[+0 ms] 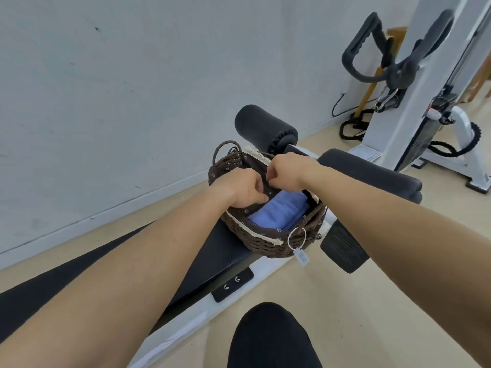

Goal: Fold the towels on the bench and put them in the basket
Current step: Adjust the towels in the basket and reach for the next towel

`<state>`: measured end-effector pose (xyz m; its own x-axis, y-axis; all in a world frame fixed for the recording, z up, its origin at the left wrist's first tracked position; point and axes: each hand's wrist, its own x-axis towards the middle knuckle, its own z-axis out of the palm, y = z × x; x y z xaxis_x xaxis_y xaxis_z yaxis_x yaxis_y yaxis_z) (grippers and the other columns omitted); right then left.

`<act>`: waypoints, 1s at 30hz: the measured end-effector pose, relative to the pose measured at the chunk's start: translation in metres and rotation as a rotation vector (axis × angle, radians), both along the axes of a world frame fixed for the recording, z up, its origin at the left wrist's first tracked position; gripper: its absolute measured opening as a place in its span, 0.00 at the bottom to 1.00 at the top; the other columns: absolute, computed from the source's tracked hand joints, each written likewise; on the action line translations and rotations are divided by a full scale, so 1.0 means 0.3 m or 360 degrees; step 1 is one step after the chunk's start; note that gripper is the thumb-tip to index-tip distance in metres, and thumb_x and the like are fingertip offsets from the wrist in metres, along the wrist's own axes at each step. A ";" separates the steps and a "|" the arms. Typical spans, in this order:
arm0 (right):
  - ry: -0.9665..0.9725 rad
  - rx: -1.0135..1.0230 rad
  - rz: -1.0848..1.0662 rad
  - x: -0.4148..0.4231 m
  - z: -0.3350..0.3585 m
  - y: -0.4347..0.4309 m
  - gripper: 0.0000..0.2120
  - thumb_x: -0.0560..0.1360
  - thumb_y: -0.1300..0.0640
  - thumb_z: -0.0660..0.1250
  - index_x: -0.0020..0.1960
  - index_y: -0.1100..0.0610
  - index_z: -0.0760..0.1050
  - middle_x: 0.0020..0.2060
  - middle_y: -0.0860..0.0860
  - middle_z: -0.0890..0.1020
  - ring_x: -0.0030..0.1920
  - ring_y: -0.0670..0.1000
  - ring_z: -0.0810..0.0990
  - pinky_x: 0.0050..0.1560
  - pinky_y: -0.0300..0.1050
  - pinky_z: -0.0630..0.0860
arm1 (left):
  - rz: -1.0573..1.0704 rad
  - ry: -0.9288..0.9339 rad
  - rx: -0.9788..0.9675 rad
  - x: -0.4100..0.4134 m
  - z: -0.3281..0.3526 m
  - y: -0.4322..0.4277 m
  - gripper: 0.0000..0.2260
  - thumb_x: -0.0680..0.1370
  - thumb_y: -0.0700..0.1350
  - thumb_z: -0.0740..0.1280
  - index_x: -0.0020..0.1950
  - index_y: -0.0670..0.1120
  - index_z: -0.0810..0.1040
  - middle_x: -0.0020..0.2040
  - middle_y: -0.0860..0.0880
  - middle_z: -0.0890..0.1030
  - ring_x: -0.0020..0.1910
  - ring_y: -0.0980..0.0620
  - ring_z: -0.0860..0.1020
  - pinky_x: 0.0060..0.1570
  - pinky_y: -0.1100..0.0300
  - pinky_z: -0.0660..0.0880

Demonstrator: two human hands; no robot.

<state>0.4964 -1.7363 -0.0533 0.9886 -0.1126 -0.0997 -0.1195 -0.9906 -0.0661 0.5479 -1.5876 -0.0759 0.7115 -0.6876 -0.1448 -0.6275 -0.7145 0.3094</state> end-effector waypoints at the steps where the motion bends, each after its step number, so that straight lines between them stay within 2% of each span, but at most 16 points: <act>1: -0.0052 0.0079 -0.0024 -0.012 0.020 0.022 0.08 0.75 0.53 0.64 0.49 0.47 0.80 0.49 0.47 0.84 0.48 0.53 0.81 0.51 0.53 0.81 | 0.0008 -0.0042 -0.0001 -0.013 0.028 0.026 0.08 0.74 0.56 0.71 0.49 0.54 0.80 0.49 0.53 0.82 0.51 0.50 0.79 0.51 0.54 0.77; 5: -0.0165 0.0237 -0.0066 -0.065 0.100 0.132 0.14 0.74 0.53 0.63 0.57 0.47 0.79 0.53 0.48 0.82 0.51 0.54 0.80 0.55 0.52 0.79 | 0.0101 -0.0205 0.0061 -0.075 0.128 0.161 0.05 0.76 0.56 0.68 0.48 0.56 0.77 0.51 0.53 0.80 0.51 0.49 0.78 0.52 0.52 0.77; 7: -0.0192 0.0271 -0.0040 -0.098 0.134 0.196 0.15 0.73 0.54 0.63 0.58 0.49 0.79 0.53 0.49 0.82 0.53 0.55 0.80 0.55 0.53 0.79 | 0.0161 -0.0299 0.0119 -0.108 0.164 0.245 0.05 0.76 0.56 0.67 0.48 0.57 0.76 0.52 0.53 0.80 0.51 0.49 0.78 0.52 0.52 0.77; 11: -0.0188 0.0238 0.0058 -0.157 0.162 0.337 0.12 0.73 0.56 0.60 0.54 0.56 0.78 0.45 0.50 0.81 0.48 0.56 0.80 0.46 0.49 0.78 | 0.0302 -0.0373 0.0206 -0.177 0.198 0.437 0.10 0.76 0.57 0.65 0.55 0.55 0.76 0.55 0.53 0.79 0.53 0.49 0.77 0.52 0.52 0.77; 13: -0.0152 0.0237 0.0120 -0.178 0.166 0.413 0.14 0.74 0.57 0.60 0.58 0.56 0.76 0.50 0.50 0.80 0.51 0.56 0.78 0.48 0.49 0.76 | 0.0390 -0.0384 0.0226 -0.214 0.202 0.543 0.14 0.77 0.57 0.64 0.59 0.55 0.75 0.58 0.54 0.78 0.54 0.50 0.77 0.52 0.52 0.77; 15: -0.0111 0.0285 0.0178 -0.184 0.160 0.493 0.19 0.75 0.58 0.59 0.66 0.56 0.73 0.60 0.52 0.79 0.59 0.56 0.77 0.58 0.52 0.76 | 0.0481 -0.0392 0.0240 -0.251 0.200 0.653 0.16 0.78 0.57 0.64 0.64 0.54 0.74 0.60 0.54 0.77 0.57 0.50 0.76 0.52 0.53 0.76; 17: -0.0090 0.0289 0.0237 -0.179 0.149 0.582 0.22 0.76 0.58 0.59 0.69 0.56 0.71 0.66 0.54 0.75 0.64 0.57 0.74 0.63 0.54 0.74 | 0.0586 -0.0390 0.0241 -0.280 0.195 0.766 0.18 0.78 0.56 0.63 0.66 0.54 0.73 0.62 0.54 0.76 0.58 0.50 0.76 0.53 0.53 0.76; 23: -0.0039 0.0224 0.0469 -0.097 0.074 0.876 0.22 0.77 0.55 0.59 0.70 0.54 0.69 0.66 0.53 0.72 0.62 0.58 0.75 0.59 0.55 0.75 | 0.0900 -0.0336 0.0163 -0.279 0.124 1.084 0.19 0.78 0.55 0.64 0.69 0.53 0.72 0.65 0.53 0.75 0.61 0.50 0.76 0.57 0.51 0.76; 30: 0.0015 0.0260 0.0589 0.223 -0.172 1.230 0.22 0.77 0.57 0.58 0.71 0.55 0.68 0.67 0.55 0.71 0.64 0.59 0.72 0.60 0.55 0.74 | 0.1229 -0.0203 -0.0079 -0.006 -0.111 1.426 0.20 0.78 0.54 0.65 0.69 0.50 0.72 0.67 0.51 0.75 0.64 0.49 0.75 0.61 0.49 0.74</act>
